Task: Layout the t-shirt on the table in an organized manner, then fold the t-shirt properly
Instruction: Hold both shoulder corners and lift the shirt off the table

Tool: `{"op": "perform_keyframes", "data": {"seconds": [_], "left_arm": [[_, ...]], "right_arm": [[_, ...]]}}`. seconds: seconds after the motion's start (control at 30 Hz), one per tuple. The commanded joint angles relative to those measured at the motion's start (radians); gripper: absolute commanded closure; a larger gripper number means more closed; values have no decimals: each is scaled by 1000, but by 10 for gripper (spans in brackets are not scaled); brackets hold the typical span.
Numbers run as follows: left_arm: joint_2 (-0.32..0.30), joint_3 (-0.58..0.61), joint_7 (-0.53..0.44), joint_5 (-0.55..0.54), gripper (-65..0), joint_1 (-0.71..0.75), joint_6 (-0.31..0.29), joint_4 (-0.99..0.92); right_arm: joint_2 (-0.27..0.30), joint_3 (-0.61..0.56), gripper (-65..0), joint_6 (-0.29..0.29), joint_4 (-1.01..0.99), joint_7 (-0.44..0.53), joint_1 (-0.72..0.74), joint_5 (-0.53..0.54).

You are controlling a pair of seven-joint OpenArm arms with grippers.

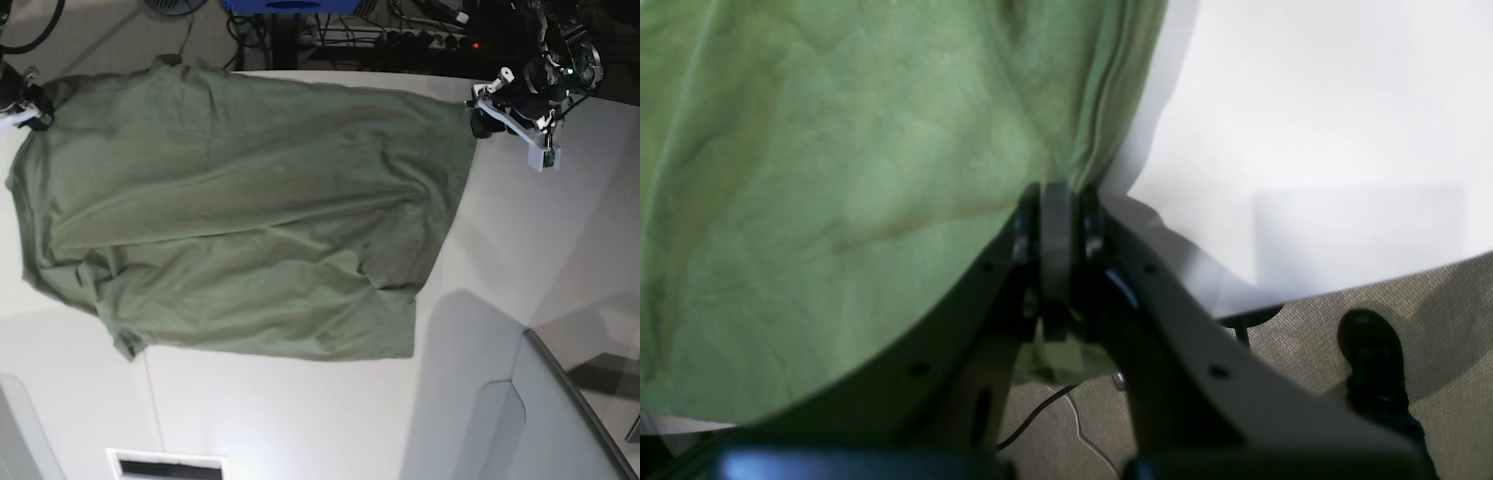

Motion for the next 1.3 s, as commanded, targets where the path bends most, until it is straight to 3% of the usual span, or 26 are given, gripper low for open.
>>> {"op": "perform_keyframes", "data": {"seconds": [0.0, 0.17, 0.33, 0.47, 0.63, 0.7, 0.83, 1.07, 1.27], "left_arm": [[-5, -7, -12, -7, -362, 3, -4, 3], [-4, -8, -12, -13, -377, 11, -5, -39], [-27, -10, -13, -180, -550, 38, -48, -60], [-27, -4, -23, -179, -555, 35, -51, -108], [-10, 1, -115, -176, -551, 41, -51, -169], [-5, 2, -116, -174, -507, 37, -51, -201], [-5, 53, -119, -180, -293, 34, -51, -243], [-2, 82, -118, -184, 0, 9, -51, -255], [-8, 78, -109, -184, 0, 14, -51, -120]], "right_arm": [[19, 3, 0, 0, 8, -1, -4, -4], [21, -4, 0, 0, 8, -1, -4, -7], [21, -7, 0, 0, 8, -1, -5, -8], [21, -7, 0, 0, 11, -1, -5, -8], [21, -7, 0, 0, 11, -1, -7, -8], [21, -7, 0, 0, 11, -1, -7, -8], [21, -7, 0, 0, 11, -1, -7, -8], [22, -7, 0, 0, 11, -1, -7, -8], [63, -9, 0, 0, 41, -15, -7, -10]]}}
